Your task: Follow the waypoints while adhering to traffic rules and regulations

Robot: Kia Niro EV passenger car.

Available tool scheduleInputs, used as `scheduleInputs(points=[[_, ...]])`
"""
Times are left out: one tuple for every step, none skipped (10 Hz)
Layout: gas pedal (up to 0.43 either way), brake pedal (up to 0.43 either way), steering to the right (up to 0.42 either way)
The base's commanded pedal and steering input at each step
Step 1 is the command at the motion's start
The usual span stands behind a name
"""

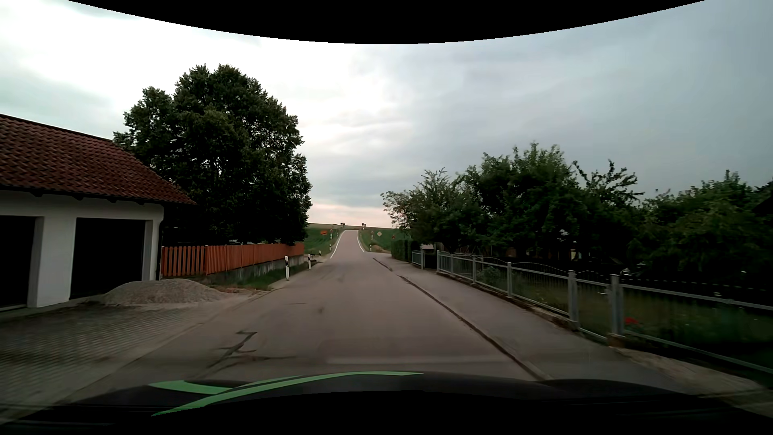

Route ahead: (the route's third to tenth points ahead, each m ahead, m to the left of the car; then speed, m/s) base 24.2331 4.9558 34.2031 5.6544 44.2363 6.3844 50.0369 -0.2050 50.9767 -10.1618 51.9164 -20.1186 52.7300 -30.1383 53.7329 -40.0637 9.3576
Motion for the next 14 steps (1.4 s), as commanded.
scheduleInputs(points=[[0.0,0.0,-0.05],[0.0,0.0,-0.044],[0.0,0.0,-0.037],[0.0,0.0,-0.032],[0.0,0.0,-0.03],[0.0,0.0,-0.026],[0.0,0.0,-0.02],[0.0,0.0,-0.016],[0.0,0.0,-0.013],[0.0,0.0,-0.012],[0.0,0.0,-0.011],[0.0,0.0,-0.011],[0.0,0.006,-0.011],[0.0,0.024,-0.011]])
